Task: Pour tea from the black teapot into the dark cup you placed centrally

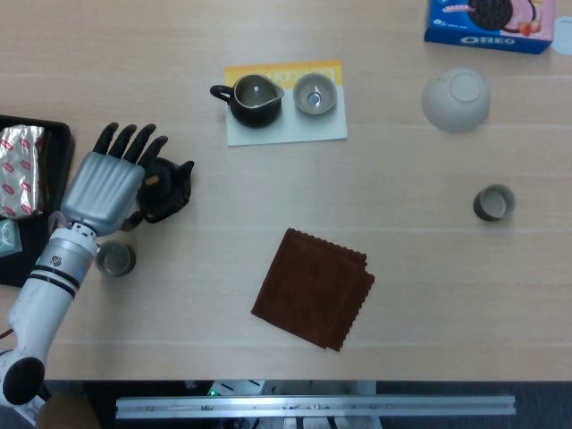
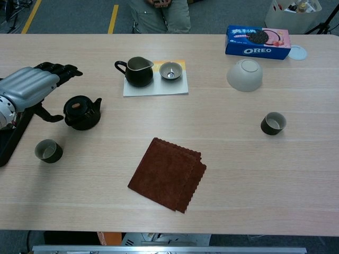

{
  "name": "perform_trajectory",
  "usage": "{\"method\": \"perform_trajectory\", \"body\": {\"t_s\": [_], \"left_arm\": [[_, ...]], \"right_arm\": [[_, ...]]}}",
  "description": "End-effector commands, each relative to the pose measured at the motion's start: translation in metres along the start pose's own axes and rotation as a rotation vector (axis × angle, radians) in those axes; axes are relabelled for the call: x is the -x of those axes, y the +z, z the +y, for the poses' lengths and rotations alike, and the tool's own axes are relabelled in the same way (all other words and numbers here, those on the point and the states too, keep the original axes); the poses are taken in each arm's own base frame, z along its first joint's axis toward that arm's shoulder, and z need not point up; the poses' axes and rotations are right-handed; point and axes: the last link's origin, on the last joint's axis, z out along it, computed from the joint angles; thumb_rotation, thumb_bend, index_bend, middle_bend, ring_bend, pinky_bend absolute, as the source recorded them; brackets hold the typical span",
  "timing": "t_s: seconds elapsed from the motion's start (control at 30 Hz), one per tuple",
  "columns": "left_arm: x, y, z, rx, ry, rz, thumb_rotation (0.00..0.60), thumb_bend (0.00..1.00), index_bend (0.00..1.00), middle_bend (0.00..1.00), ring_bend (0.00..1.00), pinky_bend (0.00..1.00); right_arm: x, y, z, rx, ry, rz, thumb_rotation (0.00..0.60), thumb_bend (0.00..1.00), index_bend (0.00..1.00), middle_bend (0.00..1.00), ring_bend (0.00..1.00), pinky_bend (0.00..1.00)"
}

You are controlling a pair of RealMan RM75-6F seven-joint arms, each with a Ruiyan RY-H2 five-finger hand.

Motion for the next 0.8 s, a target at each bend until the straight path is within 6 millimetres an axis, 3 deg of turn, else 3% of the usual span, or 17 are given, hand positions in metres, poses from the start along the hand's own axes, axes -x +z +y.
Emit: {"method": "perform_trajectory", "body": {"t_s": [0.03,0.13,0.17,0.3,0.47,0.57,0.8], "left_arm": [[-0.015,-0.003,0.005,0.008,-0.025,0.025,0.6,0.2,0.0,0.0,0.0,0.01],[-0.021,-0.006,0.011,0.019,-0.06,0.02,0.597,0.2,0.0,0.0,0.0,0.01],[-0.022,-0.007,0.013,0.023,-0.077,0.013,0.566,0.2,0.02,0.02,0.01,0.01],[-0.021,-0.01,0.018,0.04,-0.15,-0.029,0.288,0.19,0.08,0.09,0.03,0.01],[-0.012,-0.012,0.028,0.085,-0.192,-0.071,0.118,0.16,0.15,0.11,0.03,0.01],[-0.004,-0.012,0.033,0.115,-0.195,-0.097,0.079,0.15,0.17,0.12,0.03,0.01],[0.014,-0.011,0.038,0.149,-0.18,-0.135,0.081,0.15,0.19,0.13,0.03,0.0]], "right_arm": [[0.001,-0.001,0.001,0.002,0.002,-0.002,0.6,0.12,0.22,0.16,0.01,0.13],[0.0,-0.001,0.002,0.002,0.004,-0.003,0.6,0.12,0.22,0.16,0.01,0.13],[0.0,-0.001,0.003,0.002,0.004,-0.002,0.6,0.12,0.22,0.16,0.01,0.13],[0.001,-0.002,0.004,0.003,0.005,-0.004,0.6,0.12,0.22,0.16,0.01,0.13],[0.002,-0.003,0.005,0.008,0.006,-0.01,0.6,0.12,0.22,0.16,0.01,0.13],[0.002,-0.003,0.006,0.011,0.005,-0.009,0.6,0.12,0.22,0.16,0.01,0.13],[0.002,-0.004,0.007,0.016,0.003,-0.01,0.6,0.12,0.22,0.16,0.01,0.13]]}}
